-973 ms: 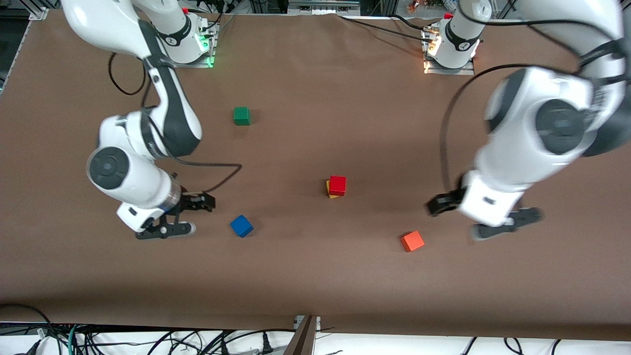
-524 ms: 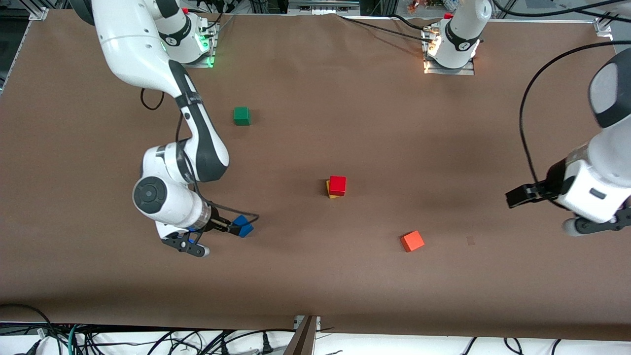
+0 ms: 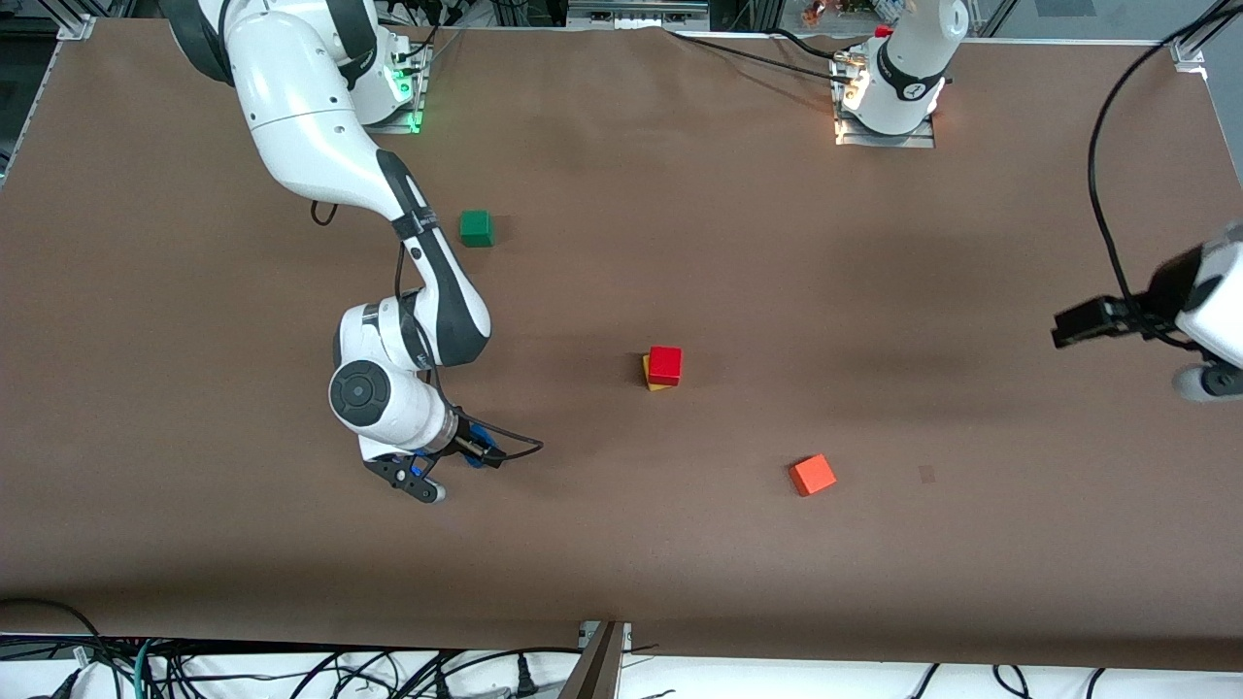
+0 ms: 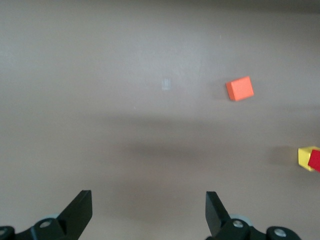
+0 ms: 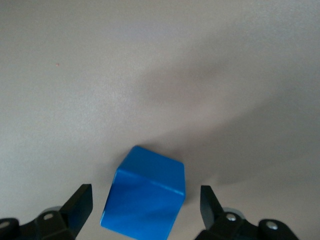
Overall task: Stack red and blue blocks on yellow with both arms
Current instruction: 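Grasp the blue cube with the right gripper while the left gripper withdraws, then carry the blue cube with the right gripper onto the red cube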
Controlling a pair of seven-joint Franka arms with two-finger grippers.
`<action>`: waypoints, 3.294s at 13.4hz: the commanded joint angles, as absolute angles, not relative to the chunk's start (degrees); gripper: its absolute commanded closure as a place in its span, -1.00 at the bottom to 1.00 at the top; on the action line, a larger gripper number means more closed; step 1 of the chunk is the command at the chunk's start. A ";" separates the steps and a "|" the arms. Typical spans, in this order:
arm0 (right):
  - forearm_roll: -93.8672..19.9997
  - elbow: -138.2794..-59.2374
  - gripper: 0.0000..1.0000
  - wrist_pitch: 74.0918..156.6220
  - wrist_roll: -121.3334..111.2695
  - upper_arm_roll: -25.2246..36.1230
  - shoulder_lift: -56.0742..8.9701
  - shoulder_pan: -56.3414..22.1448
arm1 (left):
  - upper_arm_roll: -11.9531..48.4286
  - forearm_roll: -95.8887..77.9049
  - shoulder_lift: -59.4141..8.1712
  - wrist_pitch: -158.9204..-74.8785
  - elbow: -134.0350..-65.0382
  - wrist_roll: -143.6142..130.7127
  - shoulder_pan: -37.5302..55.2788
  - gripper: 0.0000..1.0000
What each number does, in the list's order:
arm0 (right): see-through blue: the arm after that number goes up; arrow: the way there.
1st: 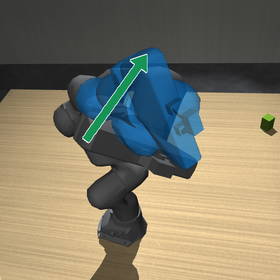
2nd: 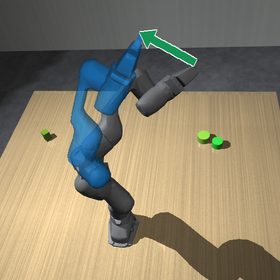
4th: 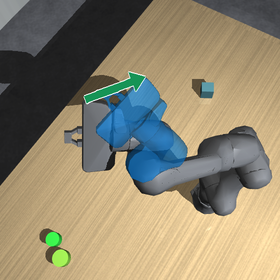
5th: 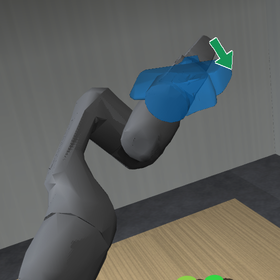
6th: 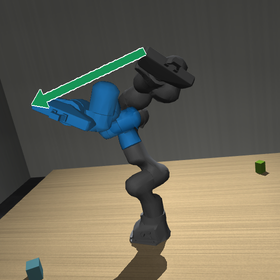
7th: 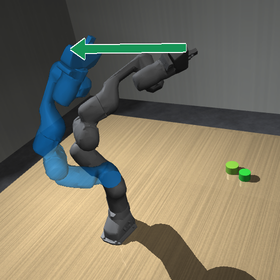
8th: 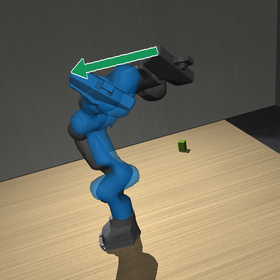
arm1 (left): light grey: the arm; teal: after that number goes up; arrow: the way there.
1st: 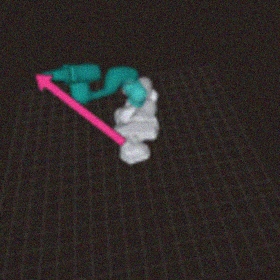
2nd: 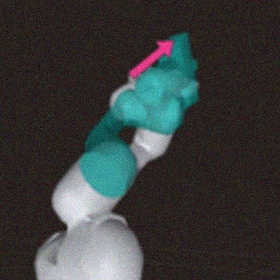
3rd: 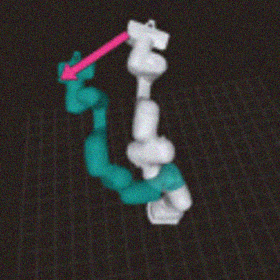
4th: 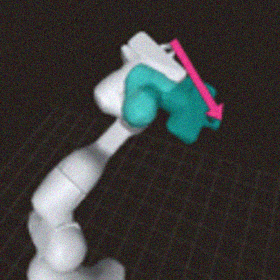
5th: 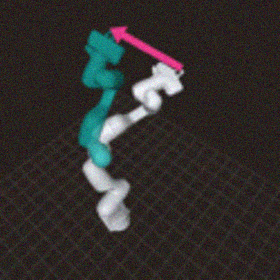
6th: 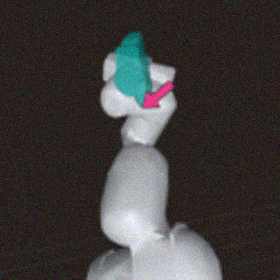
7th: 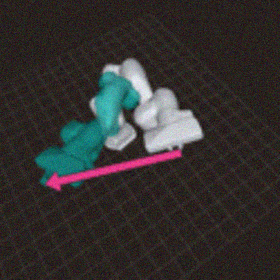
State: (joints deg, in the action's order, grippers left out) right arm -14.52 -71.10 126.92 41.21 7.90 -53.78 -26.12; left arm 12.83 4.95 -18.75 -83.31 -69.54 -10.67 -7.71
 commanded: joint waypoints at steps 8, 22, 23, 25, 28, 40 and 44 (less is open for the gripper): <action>-12.92 -61.70 0.42 108.75 35.52 8.26 -50.11 -33.38 | 7.65 -1.06 -8.70 -89.12 -85.25 -8.35 -9.05 -1.00; -12.75 -56.43 0.35 116.98 33.31 5.36 -51.50 -46.14 | 8.17 0.70 -11.07 -89.12 -81.04 -8.61 -8.26 -1.00; -12.66 -56.43 0.35 117.24 33.31 5.62 -51.94 -46.58 | 8.17 0.70 -11.07 -89.12 -81.04 -8.70 -8.26 -1.00; -9.60 -56.43 0.35 118.73 33.22 5.71 -52.82 -47.46 | 8.17 0.62 -11.07 -89.12 -81.04 -8.70 -8.26 -1.00; -8.88 -56.43 0.34 122.16 32.87 5.80 -53.87 -47.46 | 8.17 0.62 -11.34 -89.12 -81.04 -8.96 -8.26 -1.00; -9.40 -56.43 -1.00 115.42 32.96 6.06 -50.99 -46.67 | 8.26 0.44 -11.34 -89.12 -81.04 -8.96 -8.26 -1.00; -9.58 -56.51 -1.00 106.10 32.34 5.71 -42.91 -40.54 | 8.26 0.53 -11.42 -89.12 -81.04 -9.05 -8.26 -1.00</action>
State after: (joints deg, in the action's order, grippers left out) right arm -9.48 -55.51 110.66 33.38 6.56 -48.09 -44.04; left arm 8.22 -0.21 -10.46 -89.60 -82.76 -9.57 -8.41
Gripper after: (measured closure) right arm 0.000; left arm 0.000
